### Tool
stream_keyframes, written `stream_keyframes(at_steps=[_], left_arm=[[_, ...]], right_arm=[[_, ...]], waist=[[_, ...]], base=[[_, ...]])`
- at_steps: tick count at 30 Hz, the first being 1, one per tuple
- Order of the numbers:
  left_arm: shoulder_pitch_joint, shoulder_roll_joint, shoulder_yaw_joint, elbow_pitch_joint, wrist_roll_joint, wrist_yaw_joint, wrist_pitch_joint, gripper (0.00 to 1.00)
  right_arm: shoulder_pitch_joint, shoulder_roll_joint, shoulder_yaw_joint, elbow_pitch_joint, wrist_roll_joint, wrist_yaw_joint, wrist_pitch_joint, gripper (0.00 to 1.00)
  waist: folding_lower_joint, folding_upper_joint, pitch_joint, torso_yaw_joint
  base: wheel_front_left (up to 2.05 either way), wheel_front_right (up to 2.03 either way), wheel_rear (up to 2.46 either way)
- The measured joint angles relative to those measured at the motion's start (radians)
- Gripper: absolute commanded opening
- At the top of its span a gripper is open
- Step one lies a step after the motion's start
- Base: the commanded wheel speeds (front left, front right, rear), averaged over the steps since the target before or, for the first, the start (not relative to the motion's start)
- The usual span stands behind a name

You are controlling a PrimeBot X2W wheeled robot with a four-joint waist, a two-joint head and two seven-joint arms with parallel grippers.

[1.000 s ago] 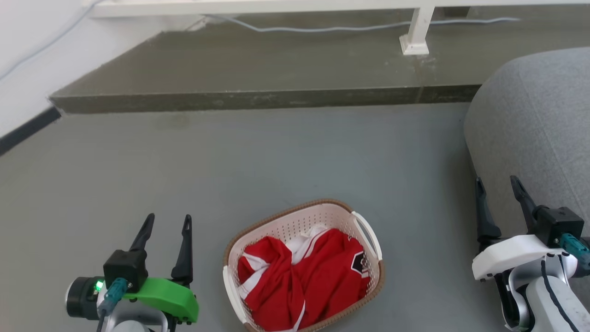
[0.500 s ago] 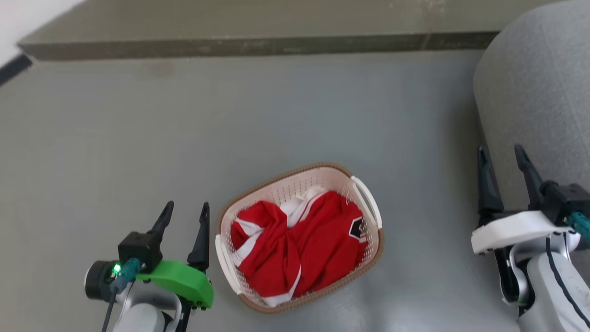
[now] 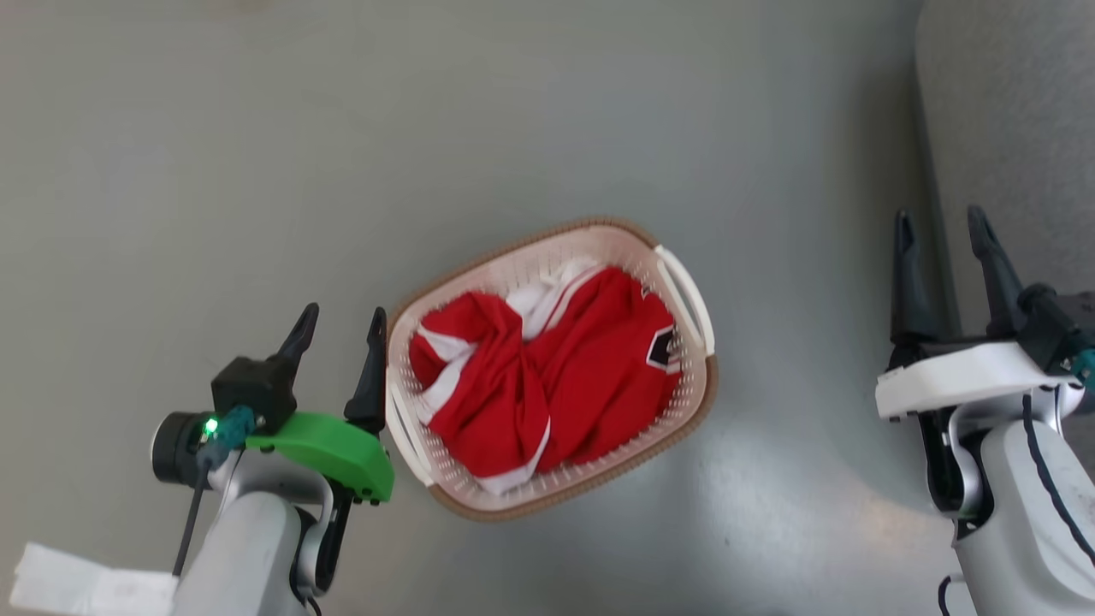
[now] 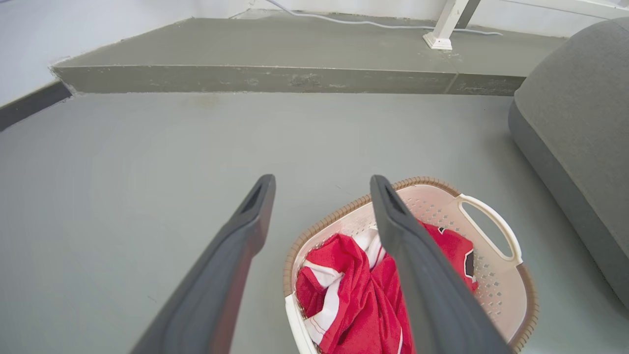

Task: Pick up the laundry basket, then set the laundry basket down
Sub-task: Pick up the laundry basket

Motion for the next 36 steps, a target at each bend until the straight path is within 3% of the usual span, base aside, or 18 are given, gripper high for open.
stream_keyframes(at_steps=[25,36], left_arm=[[-0.249,-0.022,0.06,0.293,-0.177,-0.096,0.195,1.0],[-0.316,-0.028,0.058,0.439,-0.198,-0.118,0.242,1.0]], right_arm=[[-0.193,0.036,-0.008,-0.086,-0.009,0.018,0.0,1.0],[-0.212,0.046,-0.019,-0.081,-0.018,0.027,0.0,1.0]], waist=[[0.0,0.0,0.368,-0.03],[0.0,0.0,0.447,-0.057]], base=[[0.0,0.0,0.0],[0.0,0.0,0.0]])
